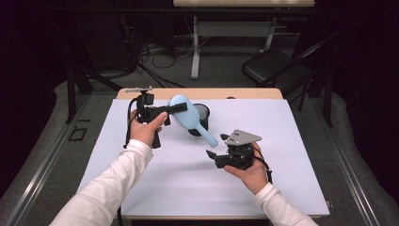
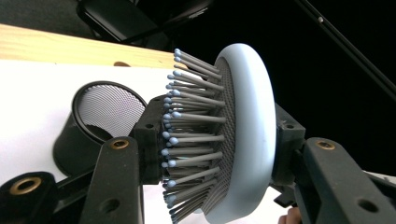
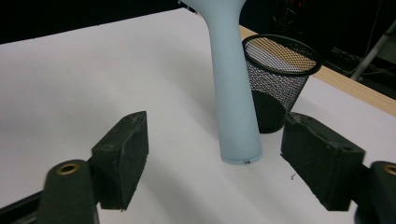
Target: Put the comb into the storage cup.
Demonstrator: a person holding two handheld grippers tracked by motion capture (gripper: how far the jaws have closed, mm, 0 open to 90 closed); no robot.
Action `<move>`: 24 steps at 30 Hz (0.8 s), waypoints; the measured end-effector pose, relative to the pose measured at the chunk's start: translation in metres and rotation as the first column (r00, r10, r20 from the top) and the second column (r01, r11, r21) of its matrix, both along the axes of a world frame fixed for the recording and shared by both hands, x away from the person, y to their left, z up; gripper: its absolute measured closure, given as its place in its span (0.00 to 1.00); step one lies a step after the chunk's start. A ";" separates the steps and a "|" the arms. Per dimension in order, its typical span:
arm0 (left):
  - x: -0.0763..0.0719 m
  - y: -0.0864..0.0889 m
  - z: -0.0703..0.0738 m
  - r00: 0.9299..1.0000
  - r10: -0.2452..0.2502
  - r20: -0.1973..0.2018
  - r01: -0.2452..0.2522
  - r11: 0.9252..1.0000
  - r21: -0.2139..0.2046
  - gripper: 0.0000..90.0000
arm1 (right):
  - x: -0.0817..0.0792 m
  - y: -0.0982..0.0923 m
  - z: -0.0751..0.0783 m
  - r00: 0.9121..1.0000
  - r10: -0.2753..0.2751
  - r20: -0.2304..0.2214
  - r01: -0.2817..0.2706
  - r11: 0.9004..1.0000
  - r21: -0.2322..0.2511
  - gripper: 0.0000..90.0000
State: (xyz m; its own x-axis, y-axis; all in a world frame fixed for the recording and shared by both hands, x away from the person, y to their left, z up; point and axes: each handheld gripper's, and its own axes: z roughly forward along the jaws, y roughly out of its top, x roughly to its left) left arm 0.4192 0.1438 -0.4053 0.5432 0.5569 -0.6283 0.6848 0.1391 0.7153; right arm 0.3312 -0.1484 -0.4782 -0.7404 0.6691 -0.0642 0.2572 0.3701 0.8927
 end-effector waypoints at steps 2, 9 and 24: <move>0.001 0.001 0.001 1.000 0.001 0.005 -0.001 1.000 0.007 0.57 | -0.001 0.000 -0.001 1.000 -0.013 0.002 0.013 1.000 -0.004 0.22; 0.002 0.004 0.005 1.000 0.003 0.023 -0.003 1.000 0.016 0.57 | -0.003 0.002 -0.003 1.000 -0.015 -0.013 0.015 1.000 -0.008 0.15; 0.007 0.006 0.013 0.998 0.022 0.057 -0.025 0.999 0.042 0.57 | -0.004 -0.003 -0.006 0.999 -0.019 -0.040 0.020 1.000 0.022 0.06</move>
